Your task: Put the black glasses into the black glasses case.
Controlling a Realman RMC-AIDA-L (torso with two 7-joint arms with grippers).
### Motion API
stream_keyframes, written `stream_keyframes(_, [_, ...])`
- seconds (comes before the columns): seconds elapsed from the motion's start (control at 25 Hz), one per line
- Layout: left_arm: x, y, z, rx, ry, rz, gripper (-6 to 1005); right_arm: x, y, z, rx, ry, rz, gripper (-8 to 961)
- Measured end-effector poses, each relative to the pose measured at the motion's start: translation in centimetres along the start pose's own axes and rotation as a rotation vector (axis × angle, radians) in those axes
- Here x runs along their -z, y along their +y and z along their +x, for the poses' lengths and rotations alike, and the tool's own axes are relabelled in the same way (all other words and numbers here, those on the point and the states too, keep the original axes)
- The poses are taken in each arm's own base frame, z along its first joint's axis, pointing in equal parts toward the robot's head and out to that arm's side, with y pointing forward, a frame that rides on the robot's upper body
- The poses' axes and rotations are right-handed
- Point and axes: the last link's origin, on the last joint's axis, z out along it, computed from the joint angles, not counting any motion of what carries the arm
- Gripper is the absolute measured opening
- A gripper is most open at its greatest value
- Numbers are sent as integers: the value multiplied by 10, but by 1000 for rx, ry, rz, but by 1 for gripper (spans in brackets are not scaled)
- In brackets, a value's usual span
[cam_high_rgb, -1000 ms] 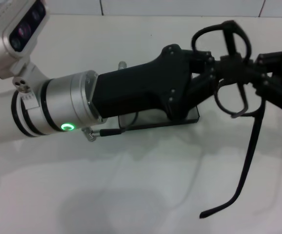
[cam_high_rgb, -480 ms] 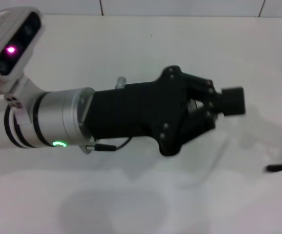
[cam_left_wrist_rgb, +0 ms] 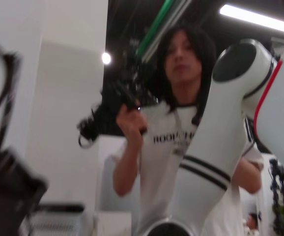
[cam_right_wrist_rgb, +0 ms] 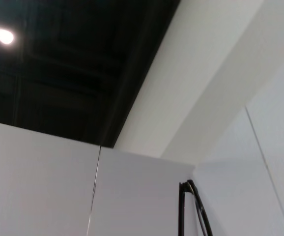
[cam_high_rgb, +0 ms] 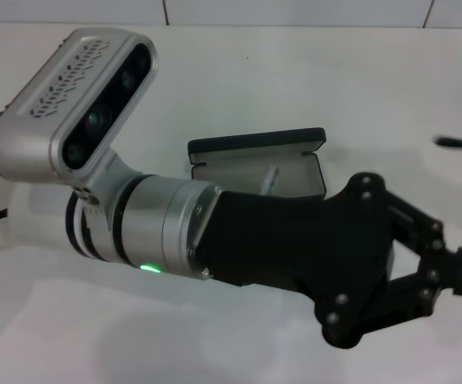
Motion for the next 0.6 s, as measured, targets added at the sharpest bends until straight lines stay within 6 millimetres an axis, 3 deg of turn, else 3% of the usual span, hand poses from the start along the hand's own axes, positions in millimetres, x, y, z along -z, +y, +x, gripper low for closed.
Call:
stream_keyframes(0.04, [-1, 0, 1, -9, 15, 1, 37, 0, 0, 0, 0, 0, 0, 64])
stream_keyframes(0.16, [-1, -1, 4, -35, 60, 25, 37, -20, -2, 35, -30, 73, -17, 64])
stream_keyframes(0.36, [3, -4, 10, -47, 123, 78, 37, -35, 0, 54, -72, 123, -53, 64])
stream_keyframes(0.6, [9, -8, 15, -64, 180, 137, 37, -38, 3, 69, -105, 183, -67, 63])
